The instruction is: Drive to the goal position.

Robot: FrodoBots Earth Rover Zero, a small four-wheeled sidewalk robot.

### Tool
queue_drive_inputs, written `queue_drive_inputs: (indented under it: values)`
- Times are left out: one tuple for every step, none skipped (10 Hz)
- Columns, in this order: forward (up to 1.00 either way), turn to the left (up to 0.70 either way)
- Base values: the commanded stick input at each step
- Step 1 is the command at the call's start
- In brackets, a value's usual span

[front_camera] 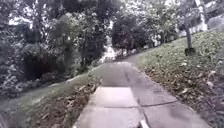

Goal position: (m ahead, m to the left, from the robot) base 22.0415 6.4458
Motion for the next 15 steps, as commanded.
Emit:
queue_drive_inputs:
  values:
    - [0.85,0.00]
    - [0.85,-0.06]
    - [0.85,-0.23]
    - [0.85,-0.26]
    - [0.85,-0.09]
    - [0.85,0.00]
    - [0.85,0.00]
    - [0.85,-0.02]
    - [0.85,-0.20]
    - [0.85,-0.32]
    - [0.85,-0.31]
    - [0.85,-0.17]
    - [0.85,0.00]
    - [0.85,0.00]
    - [0.85,0.00]
